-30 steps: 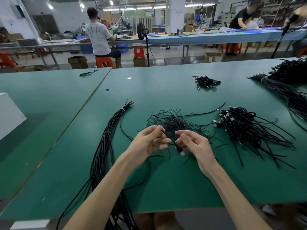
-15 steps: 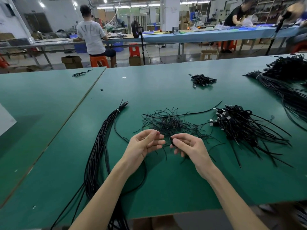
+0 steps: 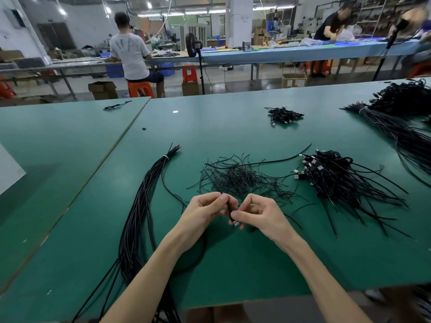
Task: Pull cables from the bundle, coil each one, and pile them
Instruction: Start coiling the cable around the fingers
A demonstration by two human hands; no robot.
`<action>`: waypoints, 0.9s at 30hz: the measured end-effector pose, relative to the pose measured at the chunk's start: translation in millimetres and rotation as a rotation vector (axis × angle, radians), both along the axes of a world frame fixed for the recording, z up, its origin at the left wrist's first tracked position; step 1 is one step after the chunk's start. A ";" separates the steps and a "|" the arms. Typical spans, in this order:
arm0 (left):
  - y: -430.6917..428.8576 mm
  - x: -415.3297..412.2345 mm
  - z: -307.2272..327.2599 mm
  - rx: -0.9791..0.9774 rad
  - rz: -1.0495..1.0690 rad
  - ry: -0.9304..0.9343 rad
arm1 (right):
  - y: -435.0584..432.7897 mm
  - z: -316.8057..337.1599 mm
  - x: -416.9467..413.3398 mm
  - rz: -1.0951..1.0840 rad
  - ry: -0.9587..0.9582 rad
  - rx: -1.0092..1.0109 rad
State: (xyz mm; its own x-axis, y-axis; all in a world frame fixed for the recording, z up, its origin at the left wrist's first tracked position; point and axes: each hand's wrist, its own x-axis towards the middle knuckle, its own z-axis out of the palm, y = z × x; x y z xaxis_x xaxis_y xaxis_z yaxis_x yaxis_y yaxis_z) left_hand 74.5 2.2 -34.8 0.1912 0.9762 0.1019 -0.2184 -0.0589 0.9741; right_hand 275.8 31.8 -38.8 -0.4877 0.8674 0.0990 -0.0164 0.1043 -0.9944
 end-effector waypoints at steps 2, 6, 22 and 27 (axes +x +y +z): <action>0.3 -0.1 -1.2 -0.005 -0.011 -0.010 | 0.1 0.8 0.7 -0.006 -0.018 0.009; 1.1 2.3 -1.5 -0.023 0.158 -0.011 | 0.3 0.4 4.2 -0.136 0.057 0.030; -6.4 10.7 -8.4 0.577 0.330 1.005 | 0.0 0.4 5.0 -0.163 0.100 0.054; -6.6 10.8 -10.9 0.517 0.252 1.006 | 0.8 -0.7 5.0 -0.178 0.118 0.060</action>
State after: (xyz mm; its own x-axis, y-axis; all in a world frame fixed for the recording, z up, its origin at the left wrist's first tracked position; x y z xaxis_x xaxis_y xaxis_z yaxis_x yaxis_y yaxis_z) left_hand 85.3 -4.4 -45.7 0.2184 0.8842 0.4128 0.7158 -0.4327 0.5481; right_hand 280.8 32.7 -39.5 -0.3093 0.9296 0.2003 -0.1080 0.1750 -0.9786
